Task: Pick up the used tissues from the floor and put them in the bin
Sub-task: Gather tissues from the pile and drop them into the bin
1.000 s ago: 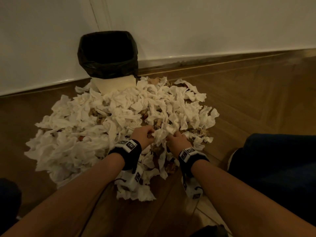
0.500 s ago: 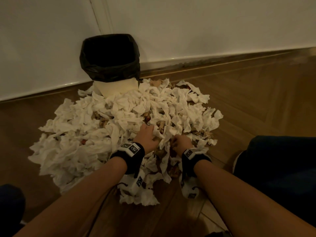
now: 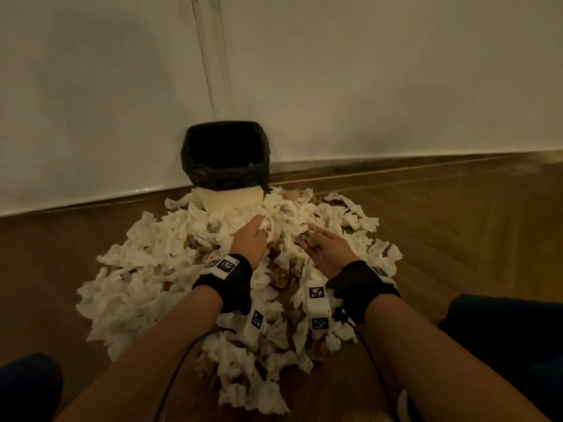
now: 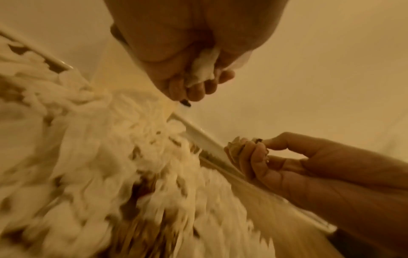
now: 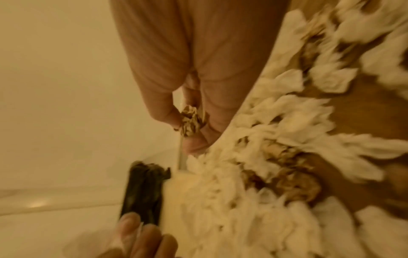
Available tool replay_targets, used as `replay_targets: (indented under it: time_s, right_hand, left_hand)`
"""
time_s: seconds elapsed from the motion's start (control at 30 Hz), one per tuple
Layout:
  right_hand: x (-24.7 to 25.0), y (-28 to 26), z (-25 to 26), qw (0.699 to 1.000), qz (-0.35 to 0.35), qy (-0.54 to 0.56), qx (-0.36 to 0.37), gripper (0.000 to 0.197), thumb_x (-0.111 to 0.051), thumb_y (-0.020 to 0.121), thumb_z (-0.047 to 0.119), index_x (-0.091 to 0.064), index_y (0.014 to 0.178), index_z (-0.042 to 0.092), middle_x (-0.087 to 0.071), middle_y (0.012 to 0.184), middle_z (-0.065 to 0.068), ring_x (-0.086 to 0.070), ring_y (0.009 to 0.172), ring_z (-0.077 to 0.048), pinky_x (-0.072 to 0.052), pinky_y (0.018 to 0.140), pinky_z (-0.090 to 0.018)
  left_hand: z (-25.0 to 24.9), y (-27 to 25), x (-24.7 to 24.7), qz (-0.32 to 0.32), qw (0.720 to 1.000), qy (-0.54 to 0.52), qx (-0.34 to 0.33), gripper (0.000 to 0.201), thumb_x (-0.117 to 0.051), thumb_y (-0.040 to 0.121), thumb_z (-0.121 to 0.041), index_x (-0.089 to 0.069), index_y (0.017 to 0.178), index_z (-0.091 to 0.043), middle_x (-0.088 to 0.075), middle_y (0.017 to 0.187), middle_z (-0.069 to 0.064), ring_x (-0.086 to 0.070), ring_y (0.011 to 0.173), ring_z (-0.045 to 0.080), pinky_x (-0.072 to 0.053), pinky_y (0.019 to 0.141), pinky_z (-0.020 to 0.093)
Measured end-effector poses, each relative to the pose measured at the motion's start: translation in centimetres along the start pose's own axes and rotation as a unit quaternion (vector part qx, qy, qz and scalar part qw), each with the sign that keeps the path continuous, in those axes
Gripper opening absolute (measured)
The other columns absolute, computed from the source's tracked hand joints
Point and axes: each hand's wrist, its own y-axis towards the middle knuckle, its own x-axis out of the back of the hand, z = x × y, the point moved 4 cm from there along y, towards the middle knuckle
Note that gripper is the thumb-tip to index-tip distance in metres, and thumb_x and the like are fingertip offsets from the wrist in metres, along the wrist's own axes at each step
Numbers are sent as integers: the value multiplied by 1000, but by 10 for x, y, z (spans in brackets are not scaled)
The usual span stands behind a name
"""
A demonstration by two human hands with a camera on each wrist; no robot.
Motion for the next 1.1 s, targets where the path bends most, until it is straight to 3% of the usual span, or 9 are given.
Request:
replay_targets:
  time_s: [0.13,0.3,0.43,0.53,0.7,0.77,0.9,1.0,1.1]
  right_hand:
    - [-60,-7,29,997,67,-17,41,41,-37,96,-9,-38,137,-5,-54,106,-15,-56,93,-22,-42,95,-33]
    - [-125,-1,67,984,82,-93,128,33,-40,94,-11,-46,126,-13,-53,77,-11,-50,68,-16,-50,62,-20]
    - [-166,18,88,969,47,-149,191,30,-50,90,-9,-55,120,-7,-59,77,-10,-56,68,-18,-52,64,-19]
    - [-188,37,86,971,42,-158,176,33,-55,90,-5,-53,122,-9,-62,96,-17,-62,87,-26,-56,76,-28]
    - [-200,58,69,983,92,-139,77,46,-31,103,16,-23,145,-1,-29,149,-23,-28,139,-35,-26,114,-35]
    - [-194,68,68,989,92,-95,62,45,-19,104,12,-18,147,0,-32,144,-27,-22,140,-40,-18,117,-39]
    - [-173,69,65,991,72,-79,76,41,-34,101,5,-31,141,0,-52,106,-21,-48,122,-45,-49,92,-38]
    - [-140,62,63,993,24,-97,69,39,-42,100,18,-39,135,0,-56,107,-26,-64,87,-35,-56,68,-32]
    - [-101,51,52,992,7,-118,41,45,-36,102,31,-46,128,-4,-57,85,-18,-61,76,-28,-54,79,-37]
  left_hand:
    - [-21,29,43,-36,988,-138,51,38,-36,98,-19,-41,133,-5,-46,131,18,-44,123,32,-35,97,34]
    - [-45,71,99,-111,989,-95,39,40,-34,97,-7,-39,137,-5,-36,136,24,-43,120,41,-37,105,48]
    - [-58,91,130,-161,983,-73,-49,37,-36,94,3,-54,125,-1,-54,98,8,-58,79,18,-52,75,16]
    - [-52,103,141,-190,973,-126,-33,28,-46,94,-6,-58,119,-5,-59,79,1,-58,62,9,-51,52,14]
    - [-35,116,141,-192,967,-164,22,46,-46,97,-20,-36,141,-14,-44,138,15,-52,117,31,-49,95,45]
    - [-36,117,139,-172,971,-165,22,48,-39,99,-28,-29,144,-13,-36,146,14,-42,129,33,-41,104,46]
    - [-35,109,136,-175,947,-265,37,59,-15,99,-49,-32,144,-15,-35,147,10,-43,126,33,-38,101,43]
    - [-32,99,125,-159,945,-284,40,56,-10,100,-45,-41,138,-17,-53,122,8,-49,111,27,-33,104,45]
    - [-26,84,108,-168,970,-177,-19,36,-23,102,-34,-40,127,-14,-53,79,-2,-49,74,12,-41,89,35]
